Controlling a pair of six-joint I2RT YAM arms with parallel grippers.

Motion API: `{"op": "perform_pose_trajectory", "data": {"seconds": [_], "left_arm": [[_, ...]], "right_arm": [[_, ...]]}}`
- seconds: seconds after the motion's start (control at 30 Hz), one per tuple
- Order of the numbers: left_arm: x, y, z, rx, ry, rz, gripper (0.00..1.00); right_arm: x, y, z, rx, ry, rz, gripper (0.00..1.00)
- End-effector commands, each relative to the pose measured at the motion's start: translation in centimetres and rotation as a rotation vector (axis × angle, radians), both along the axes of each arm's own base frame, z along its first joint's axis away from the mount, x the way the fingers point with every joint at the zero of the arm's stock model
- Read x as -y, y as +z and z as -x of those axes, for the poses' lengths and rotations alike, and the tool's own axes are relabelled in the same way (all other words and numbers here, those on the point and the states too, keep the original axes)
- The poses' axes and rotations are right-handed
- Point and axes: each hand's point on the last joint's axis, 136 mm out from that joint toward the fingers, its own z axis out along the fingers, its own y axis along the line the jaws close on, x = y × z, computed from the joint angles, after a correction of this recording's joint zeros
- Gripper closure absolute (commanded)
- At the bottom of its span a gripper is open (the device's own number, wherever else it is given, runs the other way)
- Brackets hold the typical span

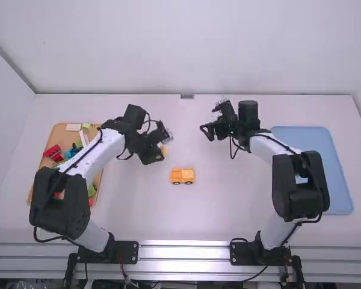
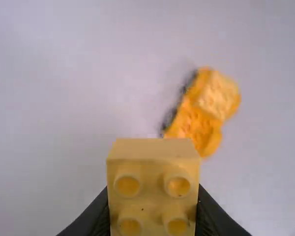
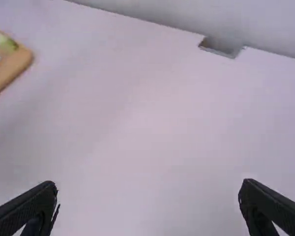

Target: Assemble lego blocks to make yellow taxi

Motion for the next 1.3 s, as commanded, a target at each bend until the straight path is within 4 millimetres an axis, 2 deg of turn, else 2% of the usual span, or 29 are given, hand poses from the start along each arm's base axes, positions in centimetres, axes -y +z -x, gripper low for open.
{"op": "perform_pose_trajectory", "data": {"seconds": [0.0,0.1,0.13,0.23,0.4,0.67,0.7,0.73,0.77,0.83,0.9,1.0,1.1,1.17,1.23,1.27], "left_arm": [[-1.3,-2.8,1.9,0.04,-0.314,-0.231,0.93],[-1.3,-5.3,4.2,-0.008,-0.505,-0.318,0.97],[-1.3,-5.5,4.4,-0.012,-0.523,-0.326,0.97],[-1.7,-8.0,5.4,-0.022,-0.652,-0.401,0.98],[-2.4,-10.0,4.8,0.018,-0.629,-0.442,0.97],[-2.1,-12.0,5.2,0.057,-0.595,-0.359,0.93],[-2.0,-12.1,5.2,0.063,-0.595,-0.352,0.89],[-1.9,-12.3,5.1,0.07,-0.592,-0.348,0.69],[-1.9,-12.3,5.0,0.073,-0.584,-0.347,0.62],[-1.9,-12.3,4.6,0.08,-0.546,-0.352,0.4],[-1.9,-12.3,4.1,0.09,-0.52,-0.365,0.01],[-1.8,-11.7,3.5,0.101,-0.496,-0.363,0.01],[-1.1,-10.4,3.7,0.104,-0.53,-0.277,0.01],[-0.5,-8.7,4.2,0.117,-0.575,-0.124,0.01],[-0.5,-7.9,4.2,0.134,-0.582,-0.035,0.01],[-0.1,-6.7,4.1,0.18,-0.582,0.111,0.01]], "right_arm": [[0.8,1.3,-1.2,0.054,-0.055,0.051,0.01],[0.8,1.3,-1.3,0.057,-0.055,0.051,0.01],[0.8,1.3,-1.3,0.057,-0.055,0.051,0.02],[0.8,1.2,-1.2,0.053,-0.054,0.052,0.01],[0.9,1.0,-1.0,0.038,-0.054,0.055,0.02],[0.8,0.9,-1.0,0.036,-0.054,0.055,0.01],[0.8,0.9,-1.0,0.036,-0.054,0.055,0.02],[0.9,0.9,-1.0,0.036,-0.054,0.056,0.01],[0.8,0.9,-1.0,0.036,-0.054,0.055,0.02],[0.8,0.9,-0.9,0.036,-0.051,0.054,0.01],[0.7,1.0,-0.9,0.035,-0.046,0.048,0.02],[-0.1,1.5,-0.3,0.055,0.022,0.027,0.02],[-0.5,2.2,0.2,0.086,0.079,0.017,0.01],[-0.7,3.4,0.7,0.123,0.126,0.014,0.01],[-0.9,4.1,1.2,0.148,0.158,0.018,0.01],[-1.1,5.0,1.7,0.179,0.193,0.025,0.01]]}}
